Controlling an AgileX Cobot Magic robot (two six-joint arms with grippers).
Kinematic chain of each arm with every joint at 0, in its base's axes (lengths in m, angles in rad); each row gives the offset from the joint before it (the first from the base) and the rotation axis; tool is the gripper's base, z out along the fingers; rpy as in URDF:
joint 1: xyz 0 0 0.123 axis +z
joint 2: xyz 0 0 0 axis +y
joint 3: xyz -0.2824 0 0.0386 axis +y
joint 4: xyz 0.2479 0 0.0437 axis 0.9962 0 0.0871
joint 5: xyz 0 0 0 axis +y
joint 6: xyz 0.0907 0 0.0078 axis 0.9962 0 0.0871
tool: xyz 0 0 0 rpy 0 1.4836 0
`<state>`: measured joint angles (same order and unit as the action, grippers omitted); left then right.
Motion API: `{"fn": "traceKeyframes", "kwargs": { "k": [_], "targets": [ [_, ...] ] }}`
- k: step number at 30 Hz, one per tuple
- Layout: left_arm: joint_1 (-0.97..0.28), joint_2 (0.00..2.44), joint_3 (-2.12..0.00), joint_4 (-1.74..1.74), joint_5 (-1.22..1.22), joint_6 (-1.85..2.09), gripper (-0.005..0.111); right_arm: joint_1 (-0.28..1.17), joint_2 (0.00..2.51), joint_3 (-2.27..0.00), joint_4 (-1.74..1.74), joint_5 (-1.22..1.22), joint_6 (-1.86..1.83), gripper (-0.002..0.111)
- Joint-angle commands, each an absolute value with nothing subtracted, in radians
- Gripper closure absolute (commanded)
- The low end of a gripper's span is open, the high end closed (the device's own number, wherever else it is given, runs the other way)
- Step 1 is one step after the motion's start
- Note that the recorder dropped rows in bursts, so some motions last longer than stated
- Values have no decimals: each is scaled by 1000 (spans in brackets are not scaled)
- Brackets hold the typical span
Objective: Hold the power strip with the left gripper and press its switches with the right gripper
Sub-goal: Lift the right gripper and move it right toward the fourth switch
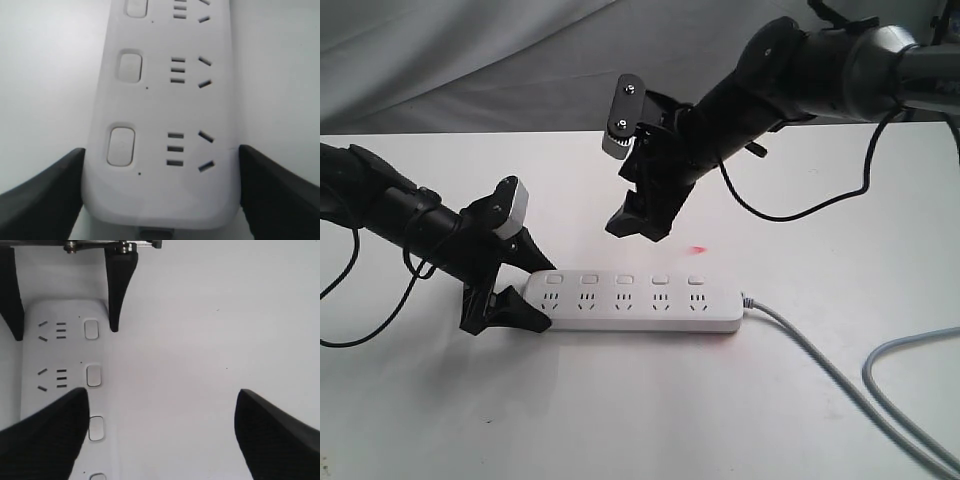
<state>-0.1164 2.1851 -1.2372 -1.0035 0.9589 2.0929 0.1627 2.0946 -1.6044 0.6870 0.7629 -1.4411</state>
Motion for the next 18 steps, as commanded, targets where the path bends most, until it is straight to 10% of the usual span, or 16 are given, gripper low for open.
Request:
{"fn": "traceKeyframes", "kwargs": {
  "k": [1, 18],
  "targets": [
    [-120, 2186, -1234, -1006, 941, 2095, 67, 156, 2076, -1601, 700, 787, -1452, 35],
    [-120, 2186, -1234, -1006, 941, 2095, 67, 17, 2076, -1601, 843, 932, -1597, 35]
  ]
}}
